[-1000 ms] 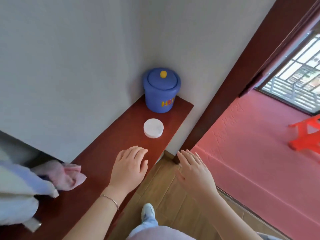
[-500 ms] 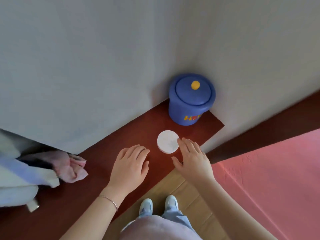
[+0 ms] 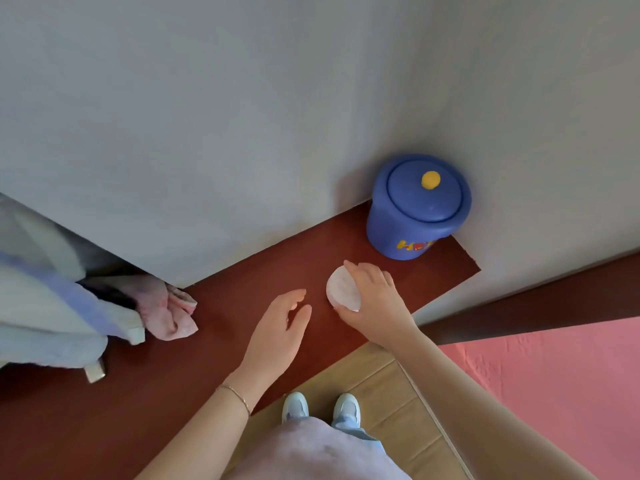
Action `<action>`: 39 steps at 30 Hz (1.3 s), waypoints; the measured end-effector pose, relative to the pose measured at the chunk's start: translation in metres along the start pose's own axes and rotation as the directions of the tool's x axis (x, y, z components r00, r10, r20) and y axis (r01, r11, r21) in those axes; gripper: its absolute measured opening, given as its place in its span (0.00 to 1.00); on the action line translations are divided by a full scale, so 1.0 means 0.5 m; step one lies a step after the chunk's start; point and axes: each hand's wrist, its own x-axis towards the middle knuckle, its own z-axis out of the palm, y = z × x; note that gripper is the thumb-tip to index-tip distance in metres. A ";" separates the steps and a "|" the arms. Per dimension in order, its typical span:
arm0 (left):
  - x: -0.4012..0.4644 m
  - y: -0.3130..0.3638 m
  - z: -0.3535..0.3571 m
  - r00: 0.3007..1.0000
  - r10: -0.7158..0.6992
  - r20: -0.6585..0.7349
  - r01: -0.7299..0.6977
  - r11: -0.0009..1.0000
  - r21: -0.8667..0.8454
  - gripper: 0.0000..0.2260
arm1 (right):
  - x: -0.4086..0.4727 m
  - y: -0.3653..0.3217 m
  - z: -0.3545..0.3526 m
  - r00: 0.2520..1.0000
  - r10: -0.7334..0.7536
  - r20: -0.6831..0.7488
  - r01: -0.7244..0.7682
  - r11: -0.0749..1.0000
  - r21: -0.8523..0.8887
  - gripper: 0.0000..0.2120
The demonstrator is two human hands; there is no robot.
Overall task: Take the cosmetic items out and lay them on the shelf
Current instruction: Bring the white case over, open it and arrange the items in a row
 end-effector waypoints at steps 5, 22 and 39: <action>0.003 0.044 -0.015 0.951 -0.234 0.203 0.309 0.757 -0.576 0.17 | -0.043 -0.073 -0.036 0.985 -0.152 -0.080 0.165 0.966 0.199 0.35; -0.054 0.050 -0.058 0.961 -0.141 0.236 0.266 0.261 -0.928 0.31 | -0.075 -0.188 -0.039 0.941 -0.317 -0.122 0.338 0.910 0.242 0.32; -0.258 -0.080 -0.137 0.842 -0.508 0.183 0.170 -0.072 -0.983 0.29 | -0.054 -0.306 0.035 0.807 -0.278 0.522 -0.237 0.656 0.716 0.10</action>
